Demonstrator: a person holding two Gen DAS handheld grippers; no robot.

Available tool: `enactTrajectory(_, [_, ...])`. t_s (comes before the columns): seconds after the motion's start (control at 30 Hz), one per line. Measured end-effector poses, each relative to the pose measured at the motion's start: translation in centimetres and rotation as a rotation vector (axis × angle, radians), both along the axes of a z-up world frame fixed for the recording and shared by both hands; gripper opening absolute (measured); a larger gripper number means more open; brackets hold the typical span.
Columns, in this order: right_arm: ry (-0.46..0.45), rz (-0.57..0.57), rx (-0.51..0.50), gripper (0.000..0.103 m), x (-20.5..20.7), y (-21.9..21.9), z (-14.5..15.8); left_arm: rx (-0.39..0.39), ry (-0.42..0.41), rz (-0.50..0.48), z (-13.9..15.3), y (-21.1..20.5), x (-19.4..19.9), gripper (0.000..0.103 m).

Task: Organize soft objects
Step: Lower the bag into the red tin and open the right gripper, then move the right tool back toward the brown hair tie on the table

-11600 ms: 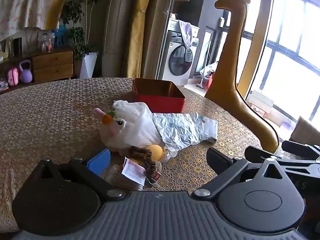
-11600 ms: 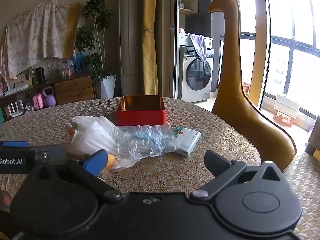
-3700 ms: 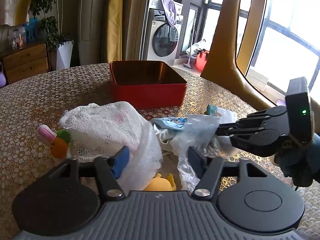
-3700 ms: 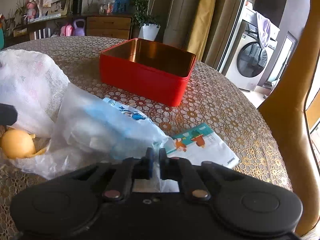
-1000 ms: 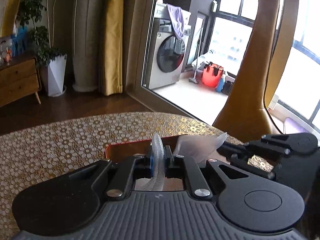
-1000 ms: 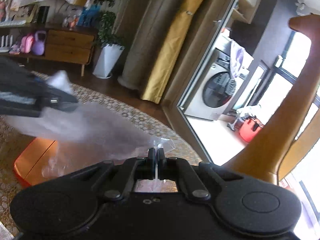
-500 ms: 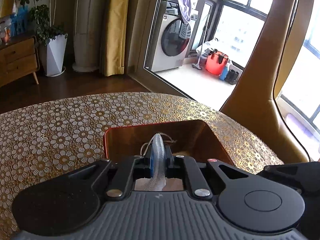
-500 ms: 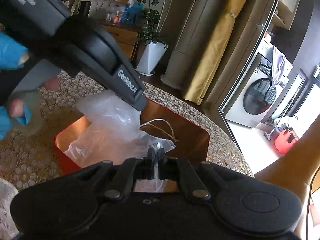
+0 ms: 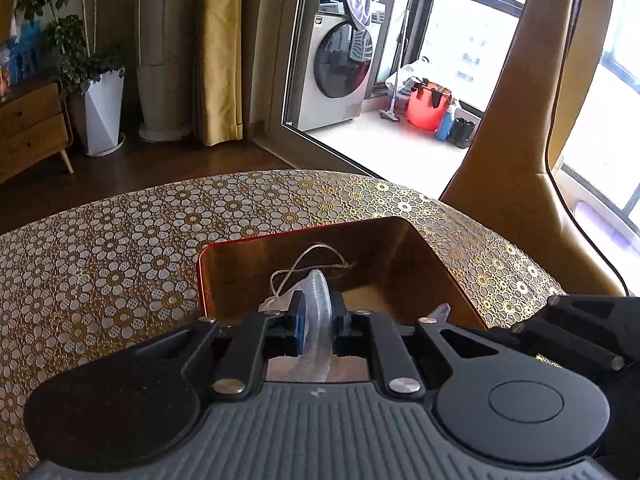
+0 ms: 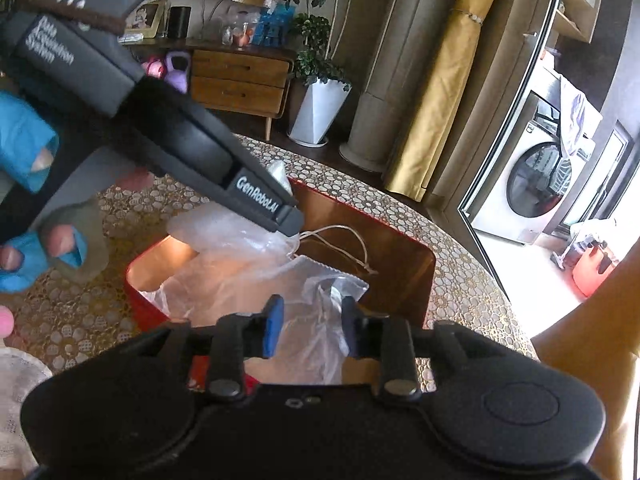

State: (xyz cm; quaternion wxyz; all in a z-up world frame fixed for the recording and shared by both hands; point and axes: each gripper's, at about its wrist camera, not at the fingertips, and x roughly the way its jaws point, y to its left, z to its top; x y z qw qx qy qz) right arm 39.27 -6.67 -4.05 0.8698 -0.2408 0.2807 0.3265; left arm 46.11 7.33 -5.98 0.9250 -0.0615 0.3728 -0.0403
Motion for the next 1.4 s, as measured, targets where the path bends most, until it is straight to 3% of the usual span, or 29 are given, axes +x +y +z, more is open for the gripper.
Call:
enactTrajectory(0.13, [0.017,-0.005,0.026,0.043,-0.2,-0.9,0.7,0.003,-0.007,-0.007,0.4,-0.2,-0.2,0.022])
enactTrajectory(0.27, [0.022,-0.001,0.038,0.053,-0.9,-1.8,1.5,-0.002,-0.03,-0.009,1.0,-0.3,-0.7,0.069])
enactTrajectory(0.47, [0.034,-0.01,0.067,0.06,-2.0,-3.3,2.9,-0.008,-0.062,-0.02,2.7,-0.7,-2.1,0.07])
enactTrajectory(0.57, [0.039,-0.017,0.085,0.062,-3.0,-4.1,3.7,-0.002,-0.07,-0.022,3.8,-0.9,-3.3,0.075])
enactTrajectory(1.23, [0.044,-0.076,0.16,0.076,-10.6,-7.9,7.9,0.064,-0.128,-0.043,9.1,-3.1,-13.1,0.075])
enactTrajectory(1.4, [0.043,-0.09,0.186,0.081,-12.6,-8.4,8.9,0.049,-0.133,-0.037,9.9,-3.2,-15.9,0.076])
